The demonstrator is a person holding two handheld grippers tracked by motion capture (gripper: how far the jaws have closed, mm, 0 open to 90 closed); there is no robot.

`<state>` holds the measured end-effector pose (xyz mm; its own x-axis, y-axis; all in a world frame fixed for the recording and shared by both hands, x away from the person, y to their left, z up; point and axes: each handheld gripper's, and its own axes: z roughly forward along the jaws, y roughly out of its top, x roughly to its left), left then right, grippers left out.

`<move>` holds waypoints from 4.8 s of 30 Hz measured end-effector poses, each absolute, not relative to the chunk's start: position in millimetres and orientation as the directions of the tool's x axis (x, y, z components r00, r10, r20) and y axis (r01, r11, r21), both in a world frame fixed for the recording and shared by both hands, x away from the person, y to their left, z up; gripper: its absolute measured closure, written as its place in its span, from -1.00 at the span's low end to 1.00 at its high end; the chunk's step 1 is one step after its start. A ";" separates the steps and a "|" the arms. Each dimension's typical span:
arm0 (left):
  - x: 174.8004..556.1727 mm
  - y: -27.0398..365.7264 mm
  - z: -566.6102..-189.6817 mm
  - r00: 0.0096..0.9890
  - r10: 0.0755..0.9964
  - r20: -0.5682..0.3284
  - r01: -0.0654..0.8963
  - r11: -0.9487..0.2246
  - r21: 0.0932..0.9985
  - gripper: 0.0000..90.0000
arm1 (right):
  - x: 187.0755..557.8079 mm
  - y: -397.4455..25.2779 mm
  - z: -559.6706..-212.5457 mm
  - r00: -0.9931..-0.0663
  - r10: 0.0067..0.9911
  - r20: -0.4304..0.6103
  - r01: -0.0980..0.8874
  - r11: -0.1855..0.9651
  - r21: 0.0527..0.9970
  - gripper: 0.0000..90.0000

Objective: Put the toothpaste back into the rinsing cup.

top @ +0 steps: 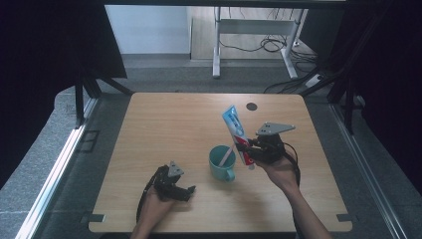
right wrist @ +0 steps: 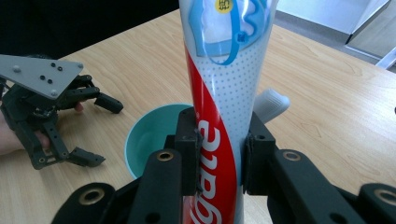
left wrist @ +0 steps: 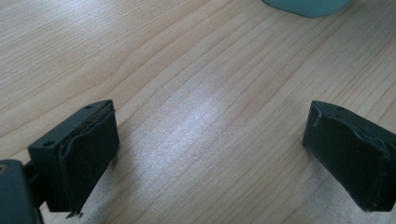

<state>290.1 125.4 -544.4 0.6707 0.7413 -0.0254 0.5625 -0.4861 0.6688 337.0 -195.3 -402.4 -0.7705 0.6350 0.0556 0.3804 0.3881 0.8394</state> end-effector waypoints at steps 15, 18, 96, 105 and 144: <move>290.1 125.3 -544.6 0.670 0.742 -0.025 0.562 -0.484 0.671 -0.92 | 341.4 -180.5 -397.7 -0.778 0.625 0.065 0.361 0.361 0.860 0.60; 290.1 125.3 -544.6 0.670 0.742 -0.025 0.562 -0.484 0.671 -0.92 | 342.6 -176.5 -397.1 -0.781 0.622 0.064 0.357 0.360 0.862 0.60; 290.1 125.2 -544.7 0.670 0.742 -0.025 0.561 -0.483 0.672 -0.92 | 350.8 -131.9 -455.7 -0.806 0.587 0.070 0.359 0.392 0.847 0.59; 290.1 125.3 -544.7 0.670 0.742 -0.024 0.561 -0.484 0.672 -0.92 | 350.2 -131.7 -460.2 -0.807 0.587 0.067 0.359 0.399 0.844 0.59; 290.1 125.3 -544.7 0.670 0.742 -0.024 0.561 -0.484 0.672 -0.92 | 350.4 -138.1 -475.6 -0.816 0.571 0.092 0.403 0.448 0.798 0.48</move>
<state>290.1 125.3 -544.7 0.6698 0.7422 -0.0240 0.5606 -0.4842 0.6718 350.4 -138.1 -475.6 -0.8157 0.5711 0.0919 0.4033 0.4475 0.7982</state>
